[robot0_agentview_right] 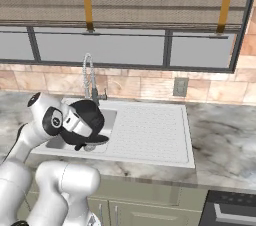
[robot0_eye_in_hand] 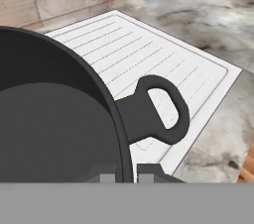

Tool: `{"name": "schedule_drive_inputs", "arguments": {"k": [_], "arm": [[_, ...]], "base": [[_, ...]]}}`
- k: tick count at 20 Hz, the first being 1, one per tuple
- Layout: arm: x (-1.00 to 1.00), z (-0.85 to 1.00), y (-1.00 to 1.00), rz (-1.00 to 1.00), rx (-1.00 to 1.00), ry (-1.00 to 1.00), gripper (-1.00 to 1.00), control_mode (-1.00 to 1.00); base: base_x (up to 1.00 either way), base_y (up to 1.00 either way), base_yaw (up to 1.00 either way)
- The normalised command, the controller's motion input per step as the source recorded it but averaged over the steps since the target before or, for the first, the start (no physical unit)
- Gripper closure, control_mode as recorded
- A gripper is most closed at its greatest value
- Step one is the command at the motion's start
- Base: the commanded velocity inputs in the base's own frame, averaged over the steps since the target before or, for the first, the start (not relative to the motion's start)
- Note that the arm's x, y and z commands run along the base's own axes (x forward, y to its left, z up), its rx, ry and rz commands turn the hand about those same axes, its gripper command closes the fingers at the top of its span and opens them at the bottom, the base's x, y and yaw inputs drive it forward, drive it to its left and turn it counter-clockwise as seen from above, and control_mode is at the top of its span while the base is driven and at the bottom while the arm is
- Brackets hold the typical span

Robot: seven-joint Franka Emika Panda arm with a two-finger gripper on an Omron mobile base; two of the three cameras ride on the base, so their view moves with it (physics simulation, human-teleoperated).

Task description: Move the pot and pan from the stove into the sink.

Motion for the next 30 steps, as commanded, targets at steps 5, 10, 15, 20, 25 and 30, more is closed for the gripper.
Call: {"name": "schedule_drive_inputs", "arguments": {"k": [5,10,15,20,25,30], "arm": [[0.16,-0.01,0.01,-0.02,0.02,0.13,1.0,-1.0],[0.04,0.0,0.0,0.0,0.08,0.18,1.0,-1.0],[0.03,-0.05,0.01,0.0,0.0,0.02,1.0,-1.0],[0.34,-0.23,0.09,0.0,-0.04,0.0,1.0,-1.0],[0.39,-0.36,0.11,-0.01,-0.07,0.0,1.0,-1.0],[0.42,-0.32,0.09,-0.02,-0.06,0.0,1.0,-1.0]], "base": [[0.0,0.0,0.0],[0.0,0.0,0.0],[0.0,0.0,0.0],[0.0,0.0,0.0],[0.0,0.0,0.0],[0.0,0.0,0.0]]}}
